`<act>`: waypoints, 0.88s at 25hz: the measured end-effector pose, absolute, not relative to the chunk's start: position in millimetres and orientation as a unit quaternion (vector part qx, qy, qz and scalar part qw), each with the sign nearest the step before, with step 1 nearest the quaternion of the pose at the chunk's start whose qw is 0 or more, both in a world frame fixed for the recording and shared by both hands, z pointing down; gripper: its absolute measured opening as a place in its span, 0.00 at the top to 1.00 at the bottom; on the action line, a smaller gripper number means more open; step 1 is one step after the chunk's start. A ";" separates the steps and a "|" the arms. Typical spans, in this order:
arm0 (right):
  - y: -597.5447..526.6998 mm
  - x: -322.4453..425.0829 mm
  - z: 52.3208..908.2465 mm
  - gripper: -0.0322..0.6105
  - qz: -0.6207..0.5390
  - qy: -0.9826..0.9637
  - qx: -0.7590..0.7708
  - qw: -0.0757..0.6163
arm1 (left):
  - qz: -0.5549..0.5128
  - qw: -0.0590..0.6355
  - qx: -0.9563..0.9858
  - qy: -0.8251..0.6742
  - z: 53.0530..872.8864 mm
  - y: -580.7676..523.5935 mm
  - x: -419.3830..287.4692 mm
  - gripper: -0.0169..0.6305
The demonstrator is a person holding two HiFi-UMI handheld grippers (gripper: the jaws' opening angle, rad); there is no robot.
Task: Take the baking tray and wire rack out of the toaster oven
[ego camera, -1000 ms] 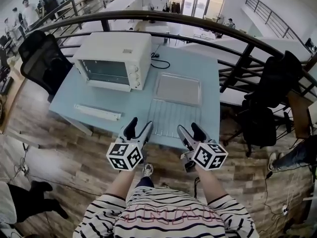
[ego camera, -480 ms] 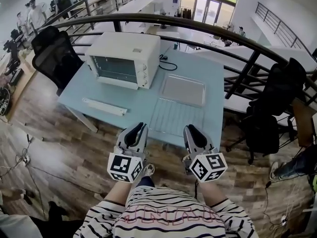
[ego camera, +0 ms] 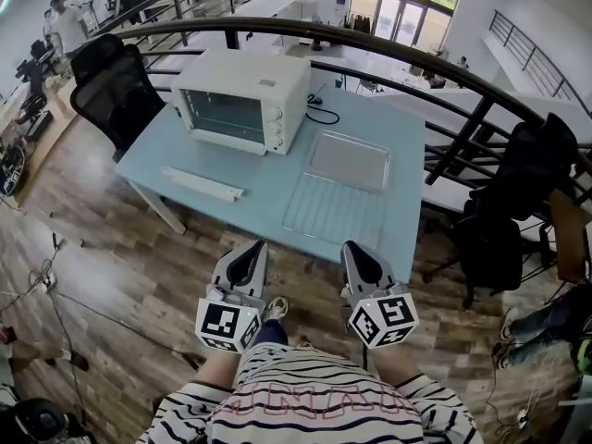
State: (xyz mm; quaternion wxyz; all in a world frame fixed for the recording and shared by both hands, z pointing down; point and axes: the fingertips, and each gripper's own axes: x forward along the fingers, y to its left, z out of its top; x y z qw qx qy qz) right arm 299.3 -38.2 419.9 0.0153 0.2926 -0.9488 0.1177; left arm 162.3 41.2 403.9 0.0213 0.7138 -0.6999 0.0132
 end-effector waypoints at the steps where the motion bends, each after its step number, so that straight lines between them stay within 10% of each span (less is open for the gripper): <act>1: -36.0 300.9 423.5 0.90 0.120 -0.949 0.292 0.019 | 0.015 0.022 0.713 -0.701 406.6 44.2 163.5 0.94; 22: -26.2 324.1 446.4 0.91 0.138 -0.941 0.308 0.039 | 0.026 0.034 0.710 -0.703 420.4 62.7 183.9 0.94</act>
